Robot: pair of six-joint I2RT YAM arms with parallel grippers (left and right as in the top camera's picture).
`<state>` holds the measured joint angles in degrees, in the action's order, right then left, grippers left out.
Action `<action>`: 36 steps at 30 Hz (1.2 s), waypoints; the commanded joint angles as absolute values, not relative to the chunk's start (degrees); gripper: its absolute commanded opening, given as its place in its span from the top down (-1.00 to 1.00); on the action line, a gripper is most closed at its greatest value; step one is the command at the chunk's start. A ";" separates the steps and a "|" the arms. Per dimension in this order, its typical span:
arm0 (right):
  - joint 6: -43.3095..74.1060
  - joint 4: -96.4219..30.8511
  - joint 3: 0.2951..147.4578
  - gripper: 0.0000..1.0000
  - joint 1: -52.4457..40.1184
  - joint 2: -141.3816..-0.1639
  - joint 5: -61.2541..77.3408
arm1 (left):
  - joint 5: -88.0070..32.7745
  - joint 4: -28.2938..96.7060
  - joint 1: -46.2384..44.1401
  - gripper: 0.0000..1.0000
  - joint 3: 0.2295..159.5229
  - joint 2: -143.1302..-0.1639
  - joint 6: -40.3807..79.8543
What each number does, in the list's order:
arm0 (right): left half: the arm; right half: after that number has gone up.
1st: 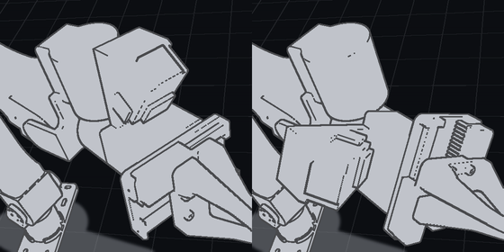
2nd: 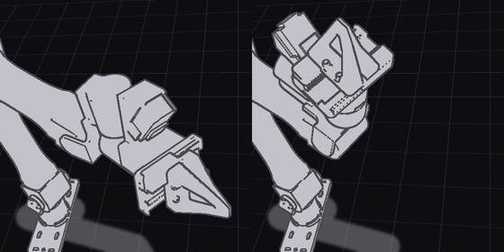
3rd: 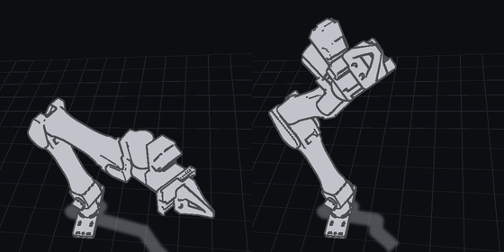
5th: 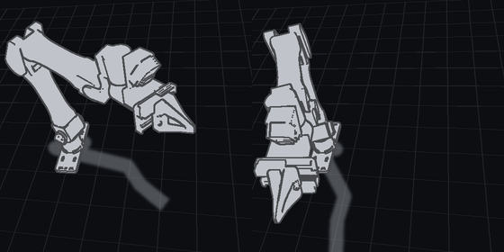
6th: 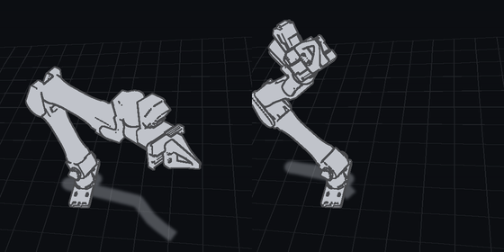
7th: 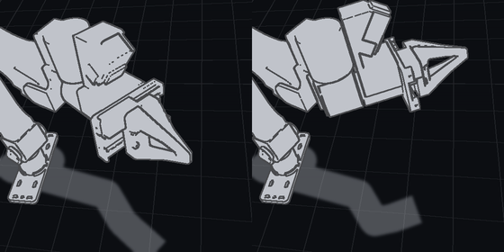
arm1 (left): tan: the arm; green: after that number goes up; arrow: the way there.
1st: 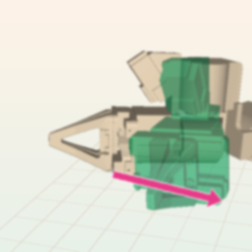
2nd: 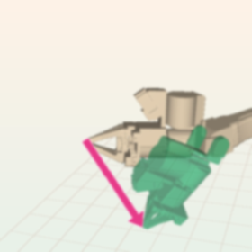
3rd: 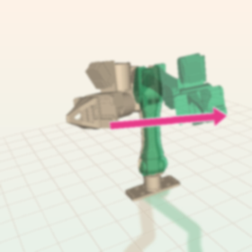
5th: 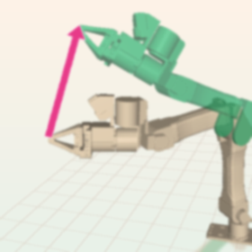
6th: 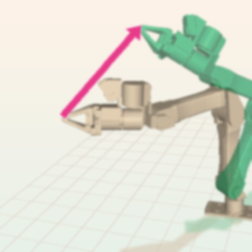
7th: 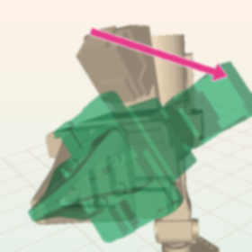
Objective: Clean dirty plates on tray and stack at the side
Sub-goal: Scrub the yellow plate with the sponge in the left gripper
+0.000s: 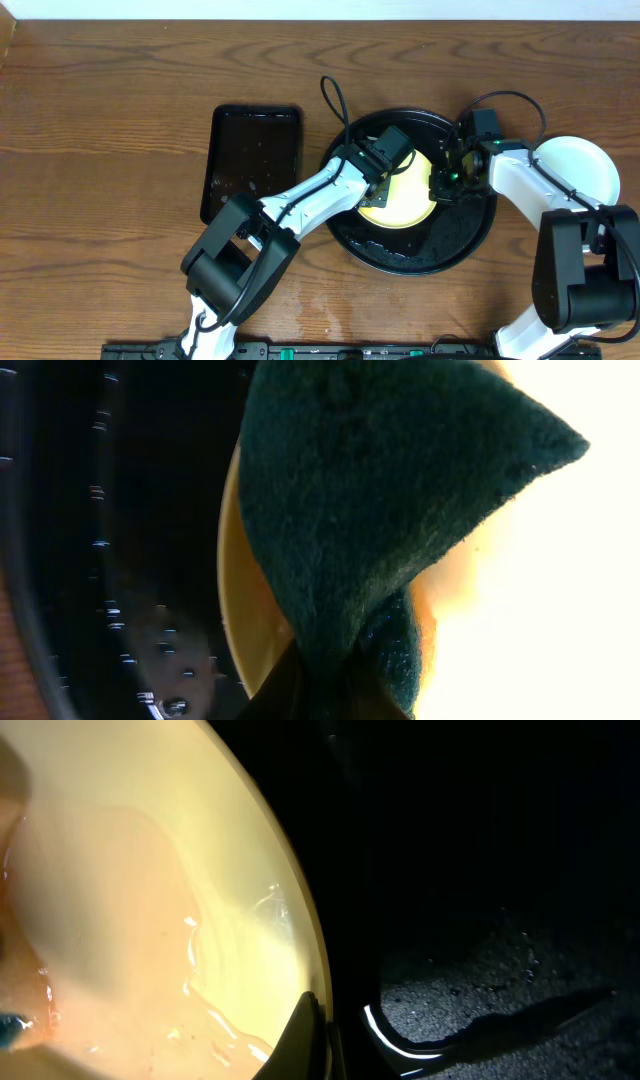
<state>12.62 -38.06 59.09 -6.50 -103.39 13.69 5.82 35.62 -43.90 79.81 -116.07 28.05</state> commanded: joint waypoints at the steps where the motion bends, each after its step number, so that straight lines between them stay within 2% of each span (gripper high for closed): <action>1: 12.36 -38.57 58.35 0.98 -6.48 -104.71 10.74 | 18.52 37.43 -41.21 0.85 78.24 -118.19 27.09; 10: 11.92 -38.63 58.35 0.97 -6.48 -104.71 10.35 | -23.62 24.97 -41.25 0.85 78.24 -118.74 36.16; 13: 11.49 -38.63 58.35 0.97 -6.48 -104.71 10.37 | -30.06 22.02 -42.28 0.85 78.24 -118.74 36.10; 18: 11.07 -38.63 58.35 0.98 -6.48 -104.71 10.35 | -30.57 21.67 -44.53 0.85 78.24 -118.74 33.41; 20: 11.09 -38.63 58.35 0.97 -6.48 -104.71 10.37 | -29.15 21.89 -44.80 0.85 78.15 -118.76 31.97; 32: 11.07 -39.62 58.35 0.98 -6.48 -104.71 10.35 | 15.44 40.42 -38.35 0.85 78.32 -118.74 32.21; 36: 11.07 -39.59 58.35 0.98 -6.48 -104.71 10.33 | 24.29 42.87 -38.17 0.85 79.31 -118.72 32.23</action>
<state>12.78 -38.76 59.09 -6.63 -103.46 14.59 -0.16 38.44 -41.19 80.82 -116.46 32.80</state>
